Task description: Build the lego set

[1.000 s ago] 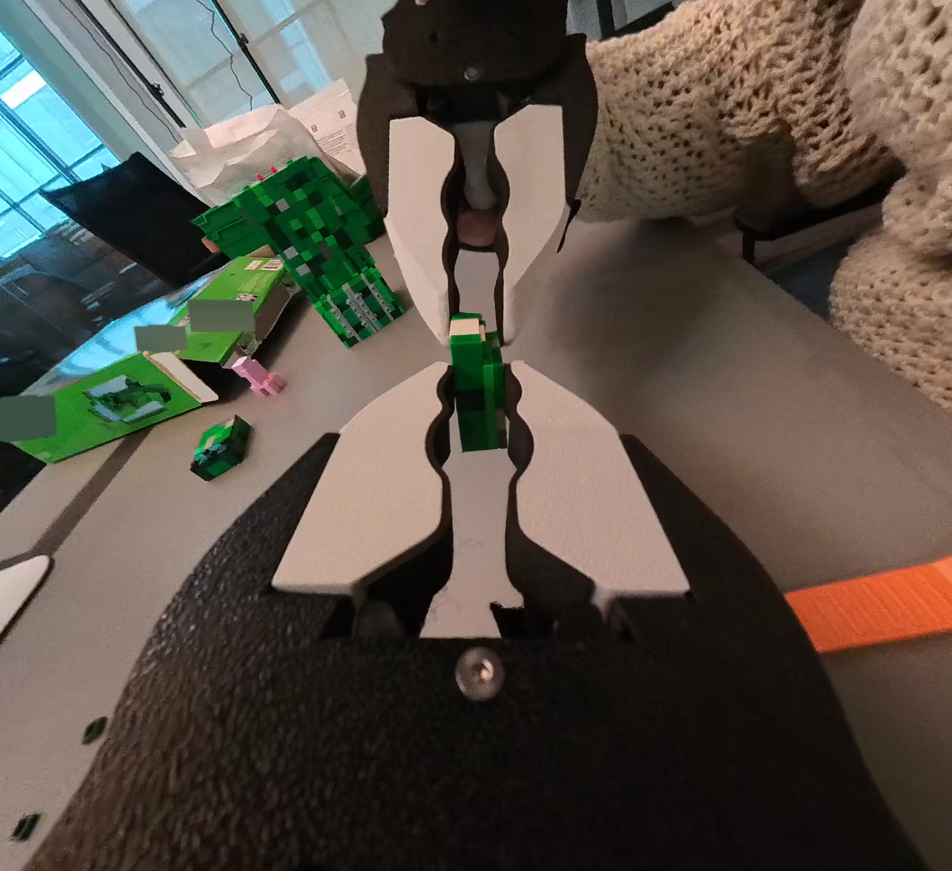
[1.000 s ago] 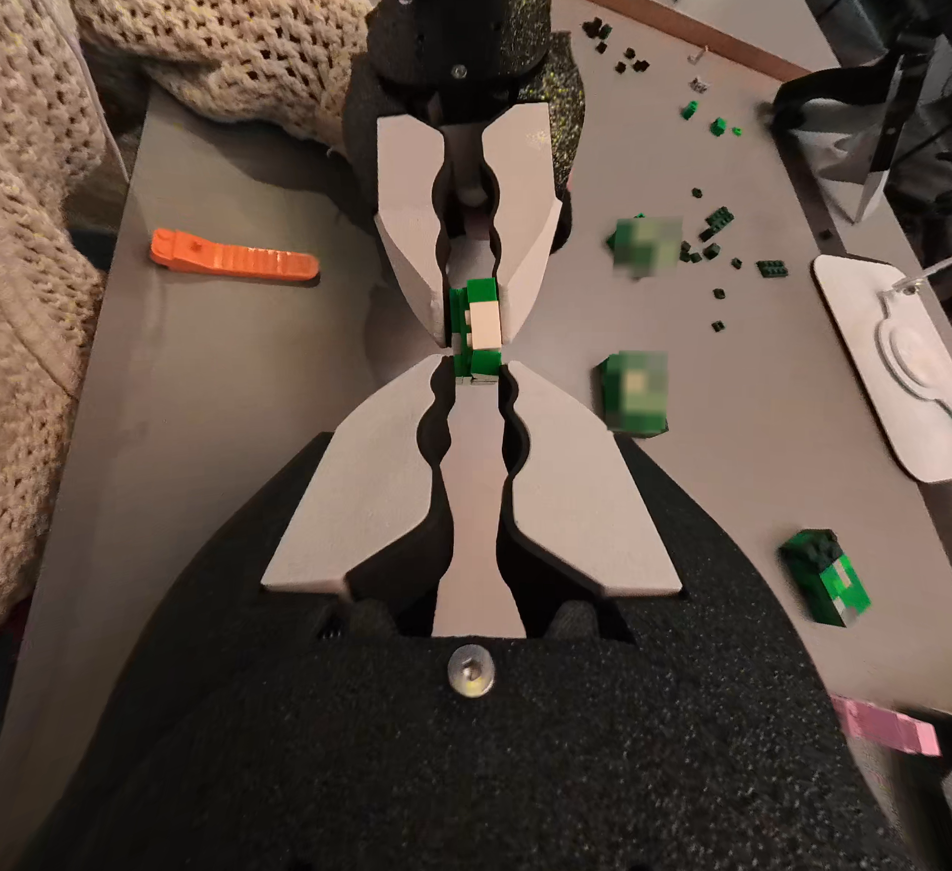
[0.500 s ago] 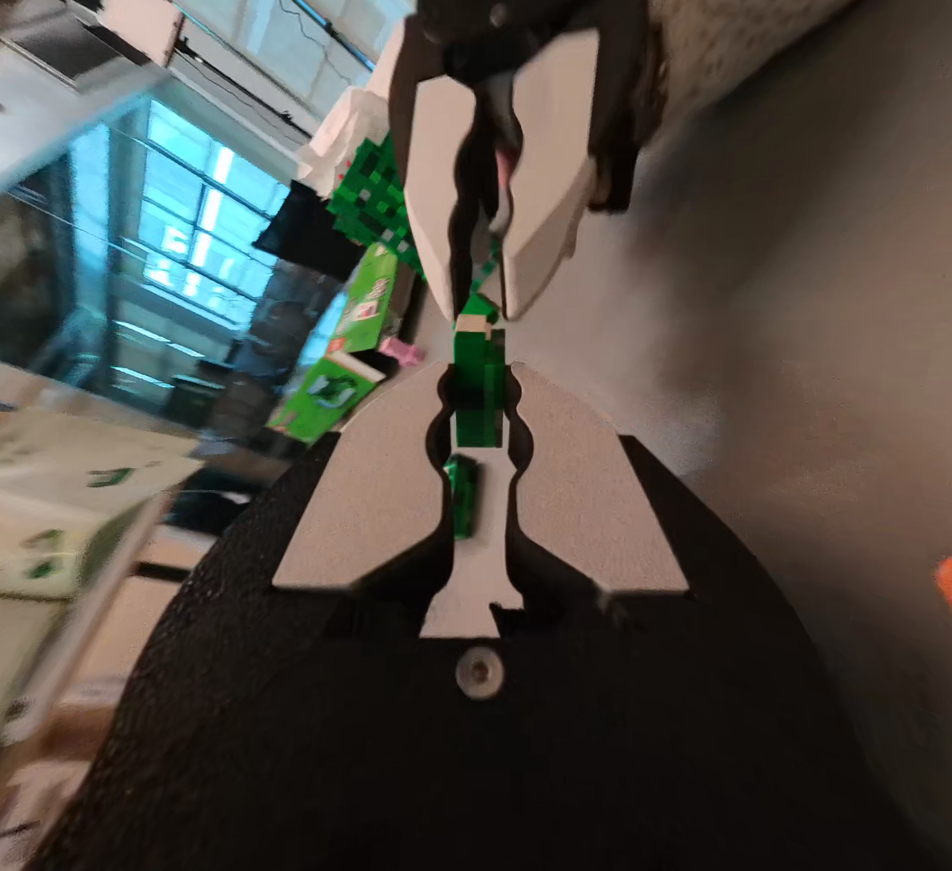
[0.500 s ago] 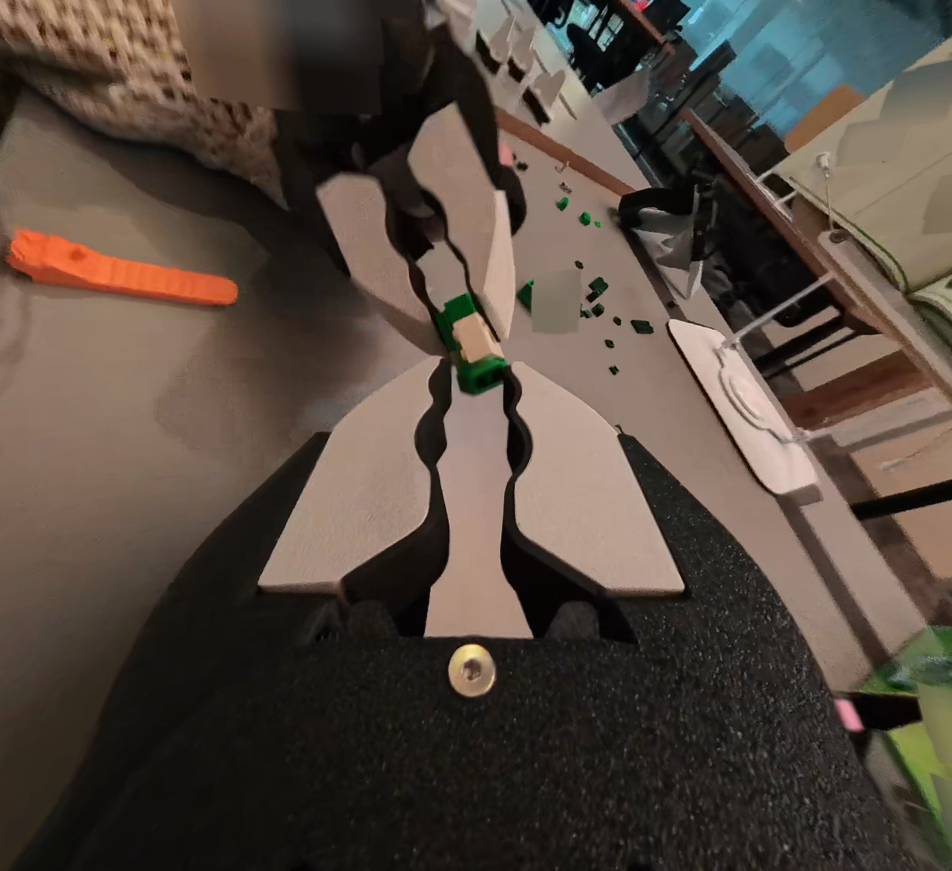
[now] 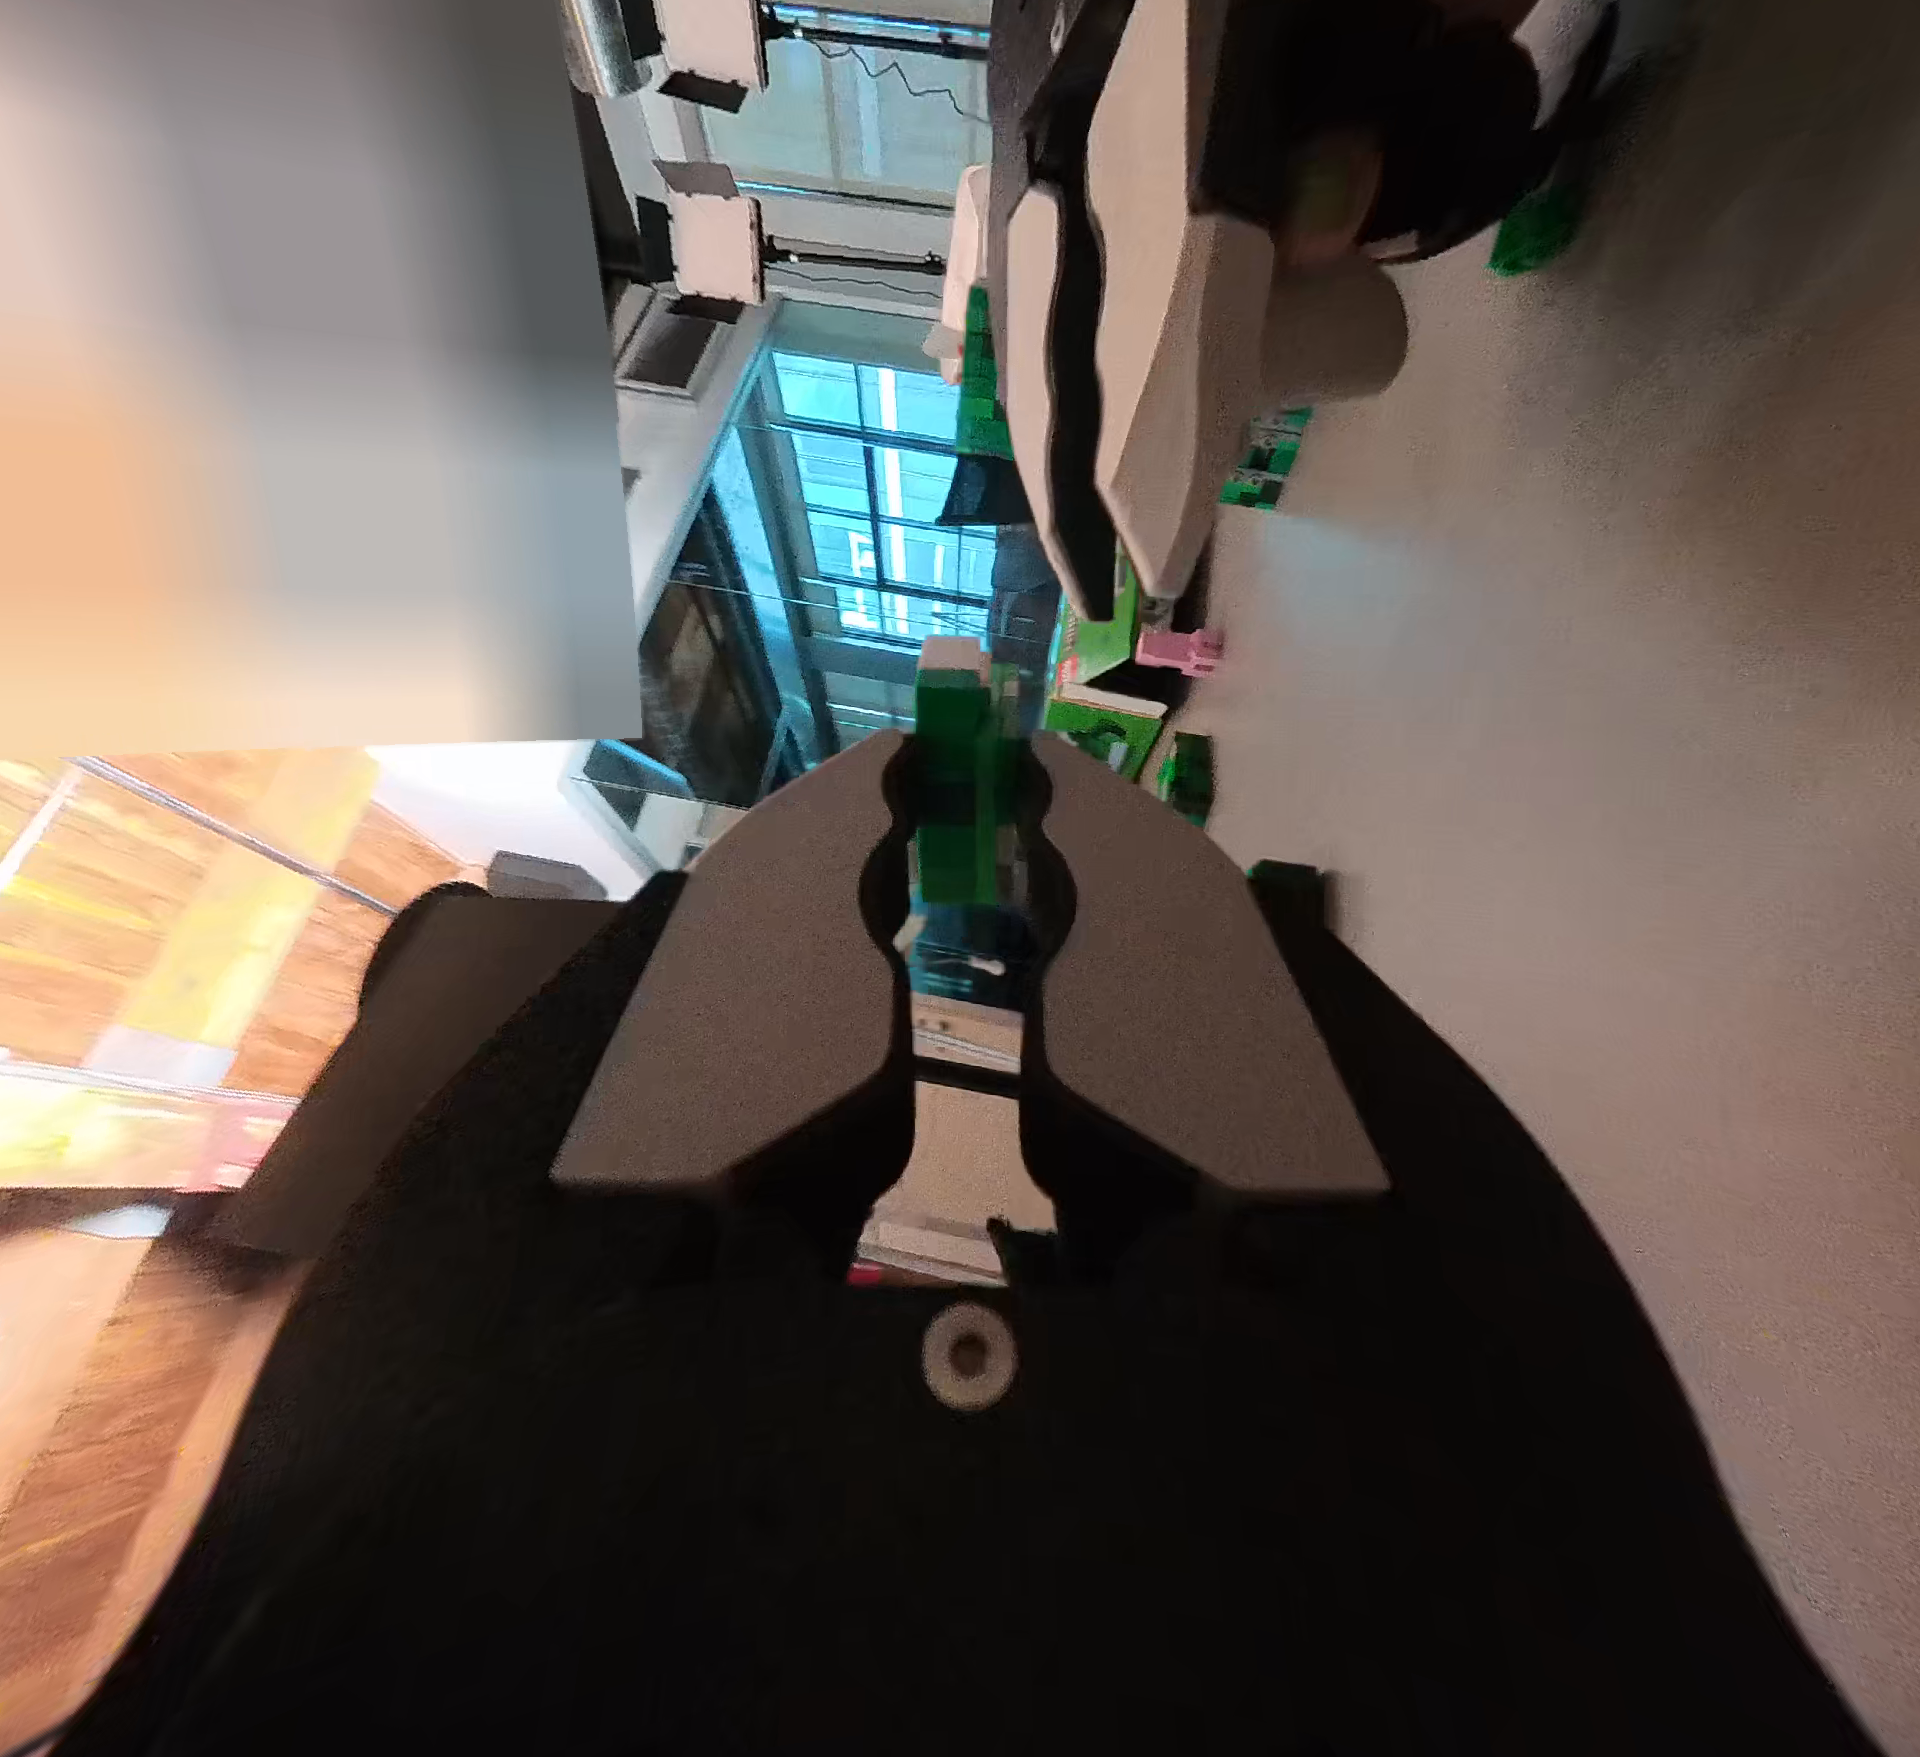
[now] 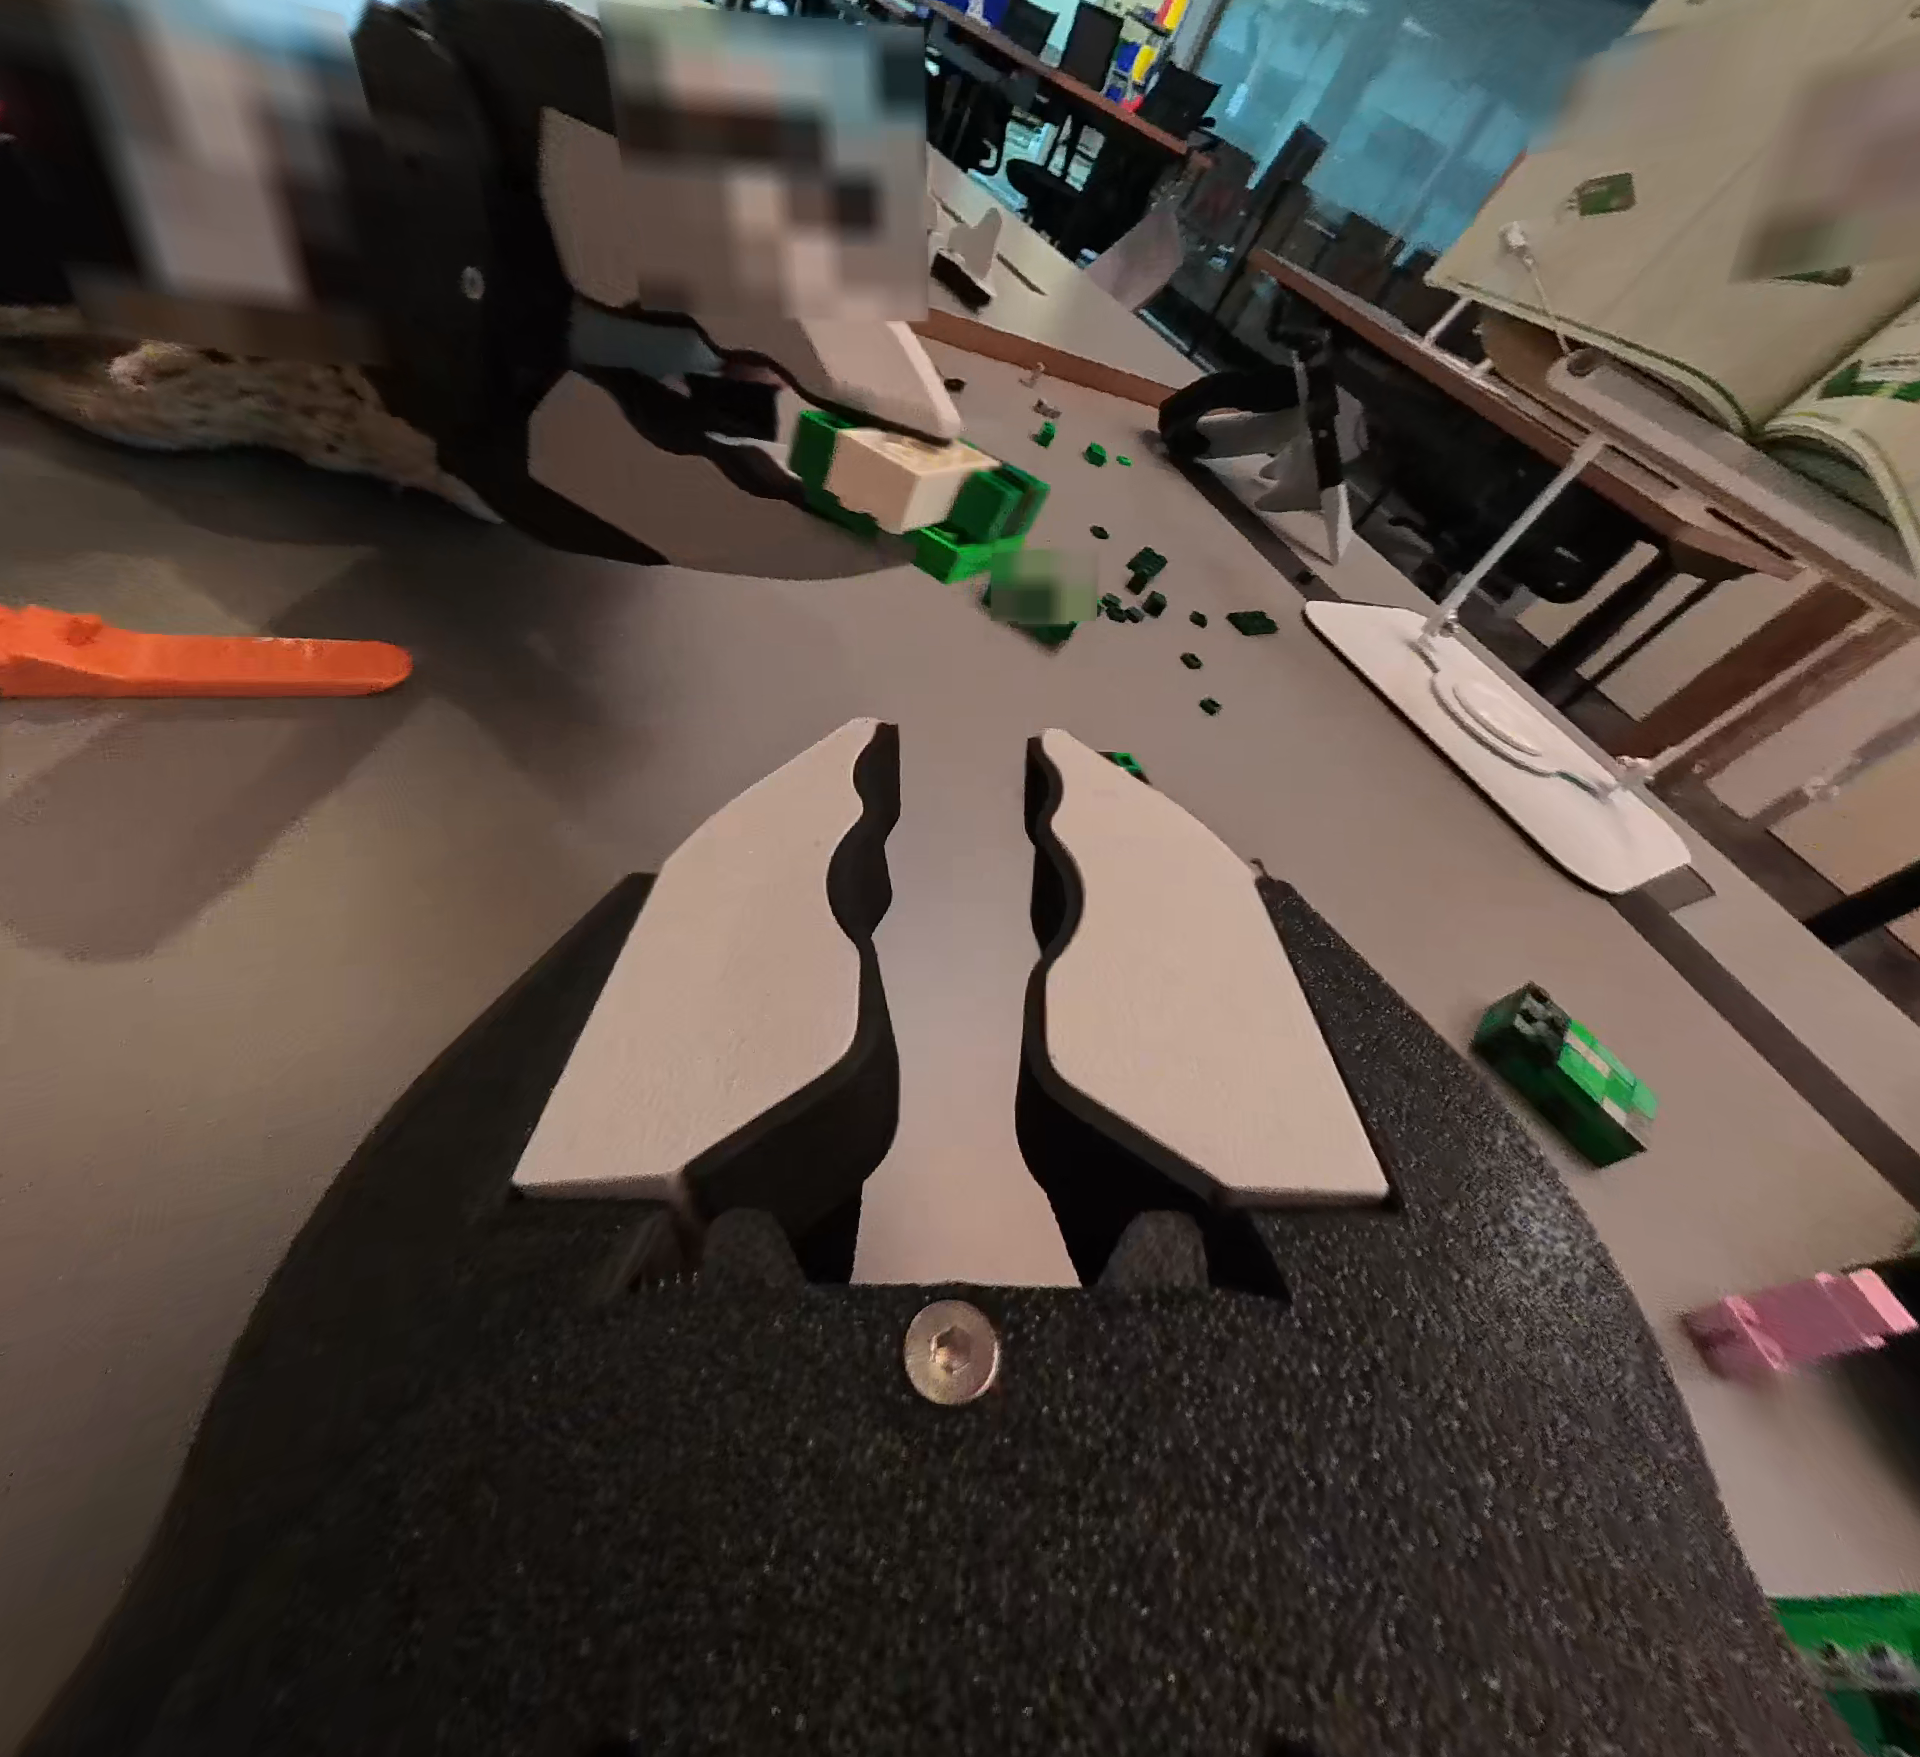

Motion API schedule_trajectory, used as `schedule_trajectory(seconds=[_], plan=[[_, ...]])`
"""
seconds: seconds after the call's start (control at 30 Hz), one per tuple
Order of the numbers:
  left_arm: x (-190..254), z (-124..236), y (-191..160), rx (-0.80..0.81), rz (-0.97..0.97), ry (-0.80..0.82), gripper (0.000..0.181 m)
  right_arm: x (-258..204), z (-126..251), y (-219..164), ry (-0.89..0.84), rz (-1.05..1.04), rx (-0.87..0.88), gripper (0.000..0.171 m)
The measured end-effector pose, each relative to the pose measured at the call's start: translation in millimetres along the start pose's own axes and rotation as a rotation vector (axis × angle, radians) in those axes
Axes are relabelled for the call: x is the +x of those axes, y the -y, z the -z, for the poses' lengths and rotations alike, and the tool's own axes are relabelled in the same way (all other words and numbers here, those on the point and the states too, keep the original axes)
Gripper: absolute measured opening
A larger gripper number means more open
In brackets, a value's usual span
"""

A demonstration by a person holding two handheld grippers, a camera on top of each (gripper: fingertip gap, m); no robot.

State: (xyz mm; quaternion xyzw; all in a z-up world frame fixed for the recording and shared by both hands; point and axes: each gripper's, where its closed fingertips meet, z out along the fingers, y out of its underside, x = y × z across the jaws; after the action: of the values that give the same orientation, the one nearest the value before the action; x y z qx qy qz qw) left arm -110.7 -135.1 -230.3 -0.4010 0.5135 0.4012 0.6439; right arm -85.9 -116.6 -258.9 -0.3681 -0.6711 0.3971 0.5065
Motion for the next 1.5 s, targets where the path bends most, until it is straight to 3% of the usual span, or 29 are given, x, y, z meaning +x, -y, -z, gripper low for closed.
schedule_trajectory(seconds=[0.43, 1.5], plan=[[-5, 2, 7, 0.014, -0.084, 0.042, 0.017, 34, 12, 2, -0.208, -0.070, 0.093, 0.011], [-12, 3, 19, 0.053, -0.085, 0.076, 0.016, 38, 11, 1, -0.211, -0.107, 0.097, 0.007]])
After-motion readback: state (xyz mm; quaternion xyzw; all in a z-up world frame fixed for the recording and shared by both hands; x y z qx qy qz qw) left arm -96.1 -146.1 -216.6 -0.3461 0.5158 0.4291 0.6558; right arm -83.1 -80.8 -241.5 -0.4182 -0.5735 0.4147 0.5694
